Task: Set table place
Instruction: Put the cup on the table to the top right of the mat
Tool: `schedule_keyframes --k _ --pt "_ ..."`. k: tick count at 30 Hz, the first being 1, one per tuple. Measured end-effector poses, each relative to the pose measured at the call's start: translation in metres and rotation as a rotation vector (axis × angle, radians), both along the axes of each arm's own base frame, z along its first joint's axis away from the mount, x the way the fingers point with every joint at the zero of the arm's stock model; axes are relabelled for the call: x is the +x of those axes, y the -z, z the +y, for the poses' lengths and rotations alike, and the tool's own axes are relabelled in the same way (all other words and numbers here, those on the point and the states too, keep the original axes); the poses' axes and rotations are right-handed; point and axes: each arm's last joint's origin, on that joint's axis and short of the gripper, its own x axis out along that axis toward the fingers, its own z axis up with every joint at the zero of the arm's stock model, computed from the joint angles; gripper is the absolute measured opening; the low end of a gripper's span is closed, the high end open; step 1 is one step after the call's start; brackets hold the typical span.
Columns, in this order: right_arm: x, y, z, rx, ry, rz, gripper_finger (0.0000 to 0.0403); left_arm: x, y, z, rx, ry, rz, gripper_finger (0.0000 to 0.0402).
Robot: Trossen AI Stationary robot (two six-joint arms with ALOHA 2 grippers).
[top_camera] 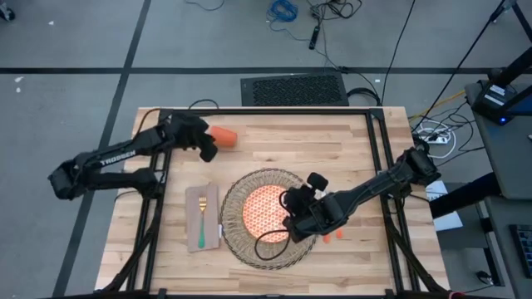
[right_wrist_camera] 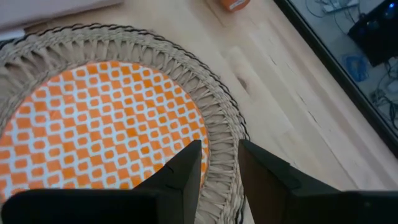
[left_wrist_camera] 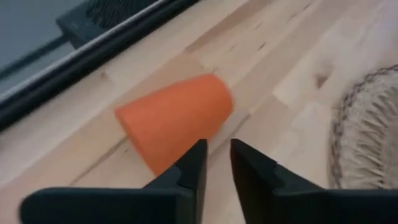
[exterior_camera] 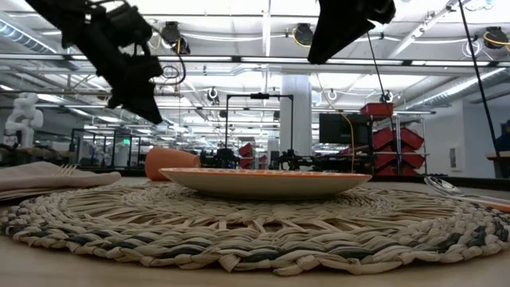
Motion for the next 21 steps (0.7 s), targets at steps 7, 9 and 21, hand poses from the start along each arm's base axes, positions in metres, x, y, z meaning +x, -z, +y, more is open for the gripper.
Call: schedule_keyframes --k 7,9,21 --pt "-0.005 0.0 0.007 -0.026 -0.054 0.037 0.0096 -0.018 0.013 0.018 -0.107 -0.114 -0.093 0.0151" --pt "-0.005 0.0 0.008 -0.034 -0.067 0.046 0.0096 -0.022 0.015 0.022 -0.113 -0.143 -0.089 0.0168" --pt "-0.007 0.001 0.011 -0.061 -0.114 0.078 0.0096 -0.03 0.027 0.036 -0.185 -0.178 -0.051 0.018"
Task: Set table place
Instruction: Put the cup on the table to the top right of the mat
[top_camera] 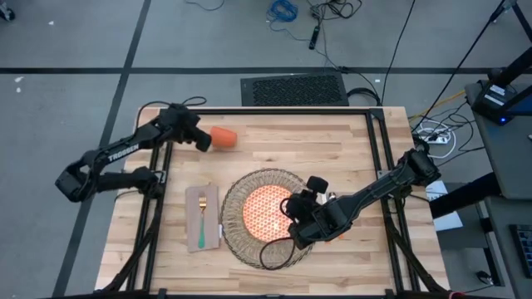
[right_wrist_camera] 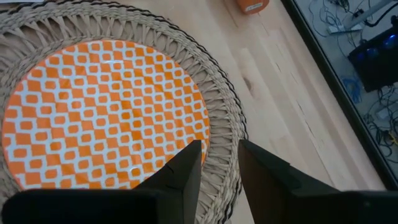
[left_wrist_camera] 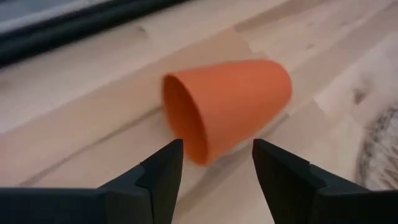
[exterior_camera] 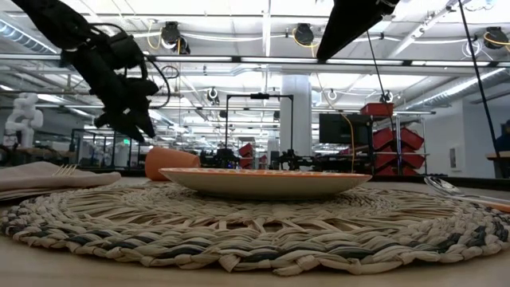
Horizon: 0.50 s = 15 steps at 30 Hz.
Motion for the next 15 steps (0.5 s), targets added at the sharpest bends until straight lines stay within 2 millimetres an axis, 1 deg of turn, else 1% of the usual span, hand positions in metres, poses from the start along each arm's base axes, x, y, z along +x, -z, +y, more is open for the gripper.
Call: schedule_keyframes --k 5,9,12,15 --pt "0.0 0.0 0.0 0.0 0.0 0.0 0.0096 0.008 0.012 0.011 -0.034 0.019 -0.012 0.018" --pt "-0.001 0.0 0.002 0.001 -0.005 -0.002 0.0096 0.015 0.026 0.018 -0.074 0.034 0.0 0.018" --pt "-0.001 0.0 0.002 0.004 -0.001 -0.007 0.0096 0.021 0.035 0.023 -0.124 0.101 -0.05 0.018" --pt "-0.001 0.0 0.002 0.009 0.008 -0.013 0.0096 0.028 0.04 0.026 -0.131 0.173 -0.1 0.0173"
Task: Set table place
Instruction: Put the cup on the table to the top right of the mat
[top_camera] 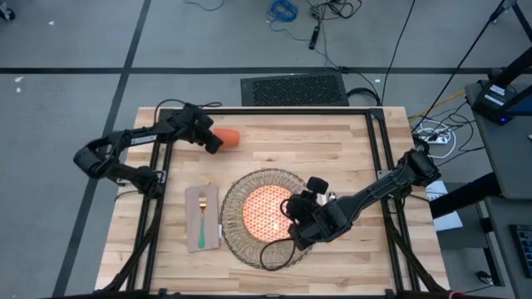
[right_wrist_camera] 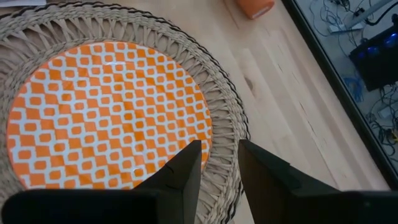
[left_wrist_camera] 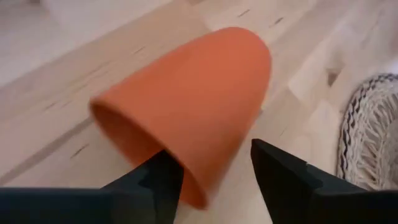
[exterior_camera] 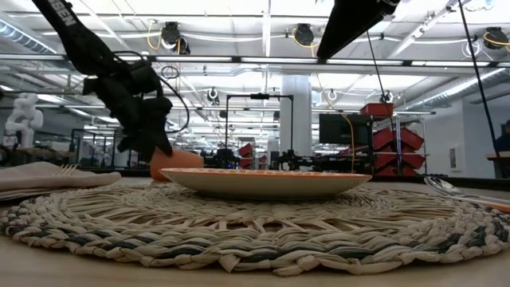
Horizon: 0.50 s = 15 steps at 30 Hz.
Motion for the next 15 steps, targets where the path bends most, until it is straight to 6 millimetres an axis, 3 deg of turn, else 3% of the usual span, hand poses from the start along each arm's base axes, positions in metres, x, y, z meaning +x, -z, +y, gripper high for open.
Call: schedule_keyframes --k 3,9,15 --pt "0.0 0.0 0.0 0.002 0.004 -0.003 0.0096 0.007 0.003 0.0 0.031 0.045 -0.016 0.0134" --pt "0.0 0.0 0.0 0.011 0.017 -0.013 0.0096 0.023 0.0 -0.001 0.071 0.139 -0.122 0.0016" --pt "0.0 0.0 0.0 0.015 0.024 -0.018 0.0096 0.034 0.001 -0.011 0.111 0.22 -0.111 0.0001"
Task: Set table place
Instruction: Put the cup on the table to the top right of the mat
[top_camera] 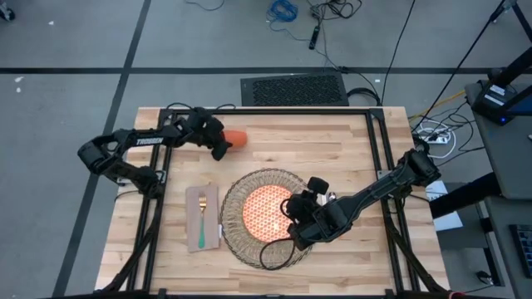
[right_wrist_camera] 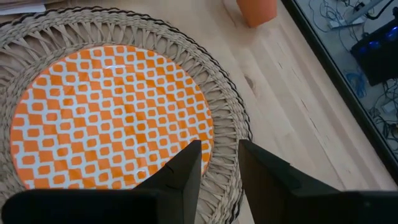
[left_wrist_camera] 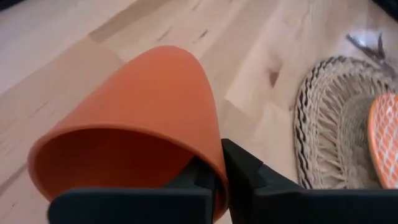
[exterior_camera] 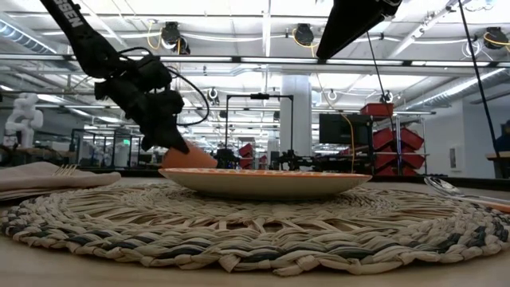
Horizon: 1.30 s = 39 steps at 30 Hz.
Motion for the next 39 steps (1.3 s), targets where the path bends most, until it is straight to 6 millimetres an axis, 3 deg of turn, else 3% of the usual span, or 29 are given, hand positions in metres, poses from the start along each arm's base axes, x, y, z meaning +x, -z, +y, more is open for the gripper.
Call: schedule_keyframes --k 8,11,18,22,28,34,39 --pt "-0.002 0.005 0.004 0.022 0.02 -0.019 0.0096 0.028 -0.014 -0.026 0.104 0.181 0.108 0.0" --pt "-0.009 0.017 0.009 0.043 0.035 -0.024 0.0096 0.046 -0.035 -0.037 0.194 0.255 0.176 0.0" --pt "-0.028 0.063 0.028 0.173 0.07 -0.087 0.0096 0.084 -0.107 -0.059 0.435 0.376 0.24 0.0" --pt "-0.04 0.092 0.044 0.284 0.042 -0.192 0.0096 0.103 -0.125 -0.066 0.501 0.422 0.366 0.0" --pt "-0.062 0.113 0.066 0.418 0.006 -0.294 0.0096 0.149 -0.109 -0.077 0.573 0.551 0.633 0.0" --pt "-0.08 0.11 0.091 0.437 -0.054 -0.373 0.0096 0.202 -0.092 -0.097 0.653 0.715 0.683 0.0" --pt "-0.097 0.107 0.108 0.427 -0.092 -0.441 0.0096 0.234 -0.088 -0.113 0.759 0.891 0.764 0.0"
